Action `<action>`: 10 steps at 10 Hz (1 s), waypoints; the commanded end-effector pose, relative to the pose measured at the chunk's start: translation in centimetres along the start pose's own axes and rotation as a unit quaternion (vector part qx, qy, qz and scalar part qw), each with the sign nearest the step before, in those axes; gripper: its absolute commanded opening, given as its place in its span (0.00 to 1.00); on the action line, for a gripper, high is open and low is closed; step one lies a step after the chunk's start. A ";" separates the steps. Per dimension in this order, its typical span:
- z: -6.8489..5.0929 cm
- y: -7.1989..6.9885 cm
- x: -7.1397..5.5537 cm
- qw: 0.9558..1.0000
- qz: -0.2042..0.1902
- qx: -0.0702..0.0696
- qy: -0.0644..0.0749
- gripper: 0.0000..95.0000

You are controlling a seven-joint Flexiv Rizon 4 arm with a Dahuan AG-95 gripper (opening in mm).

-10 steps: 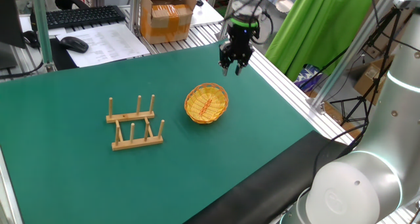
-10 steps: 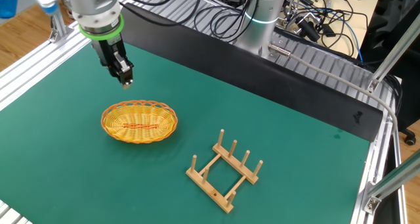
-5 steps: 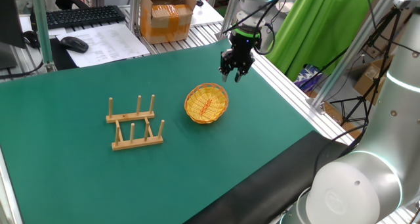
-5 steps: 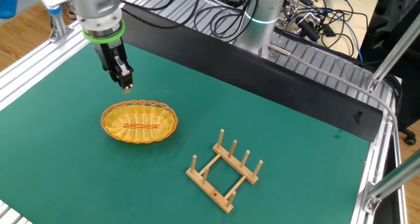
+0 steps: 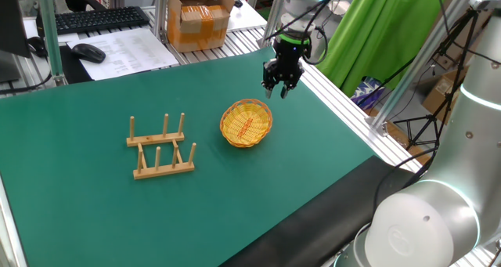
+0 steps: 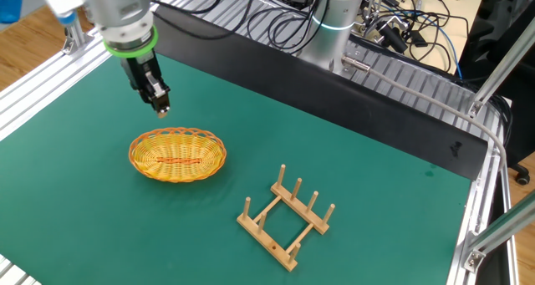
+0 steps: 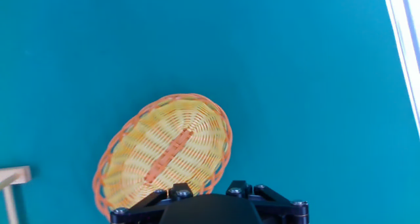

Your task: Put the dish on the dish rack

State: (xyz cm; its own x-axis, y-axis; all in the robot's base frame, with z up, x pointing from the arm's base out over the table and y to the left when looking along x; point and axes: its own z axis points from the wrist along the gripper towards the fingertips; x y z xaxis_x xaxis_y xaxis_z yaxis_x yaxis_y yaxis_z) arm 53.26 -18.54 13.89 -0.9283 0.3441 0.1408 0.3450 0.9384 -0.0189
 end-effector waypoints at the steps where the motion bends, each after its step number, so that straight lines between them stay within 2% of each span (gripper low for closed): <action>1: 0.1 0.0 0.1 0.999 0.003 0.015 0.039 0.40; 2: 0.1 0.0 0.1 0.998 -0.001 0.017 0.058 0.40; 3: 0.3 -0.1 0.0 0.999 -0.007 0.008 0.052 0.40; 4: 0.6 -0.1 -0.1 0.999 -0.010 0.008 0.048 0.40; 5: 1.5 0.0 -0.3 0.999 -0.008 0.000 0.038 0.40; 8: 2.8 0.3 0.4 1.000 0.000 -0.016 -0.011 0.40; 10: 3.5 0.5 0.2 1.000 0.000 -0.019 -0.024 0.40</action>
State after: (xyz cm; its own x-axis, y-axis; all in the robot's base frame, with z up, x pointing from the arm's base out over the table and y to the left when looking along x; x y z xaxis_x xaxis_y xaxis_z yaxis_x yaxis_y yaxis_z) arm 52.37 -17.91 10.88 -0.9340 0.3256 0.1473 0.3321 0.9430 0.0209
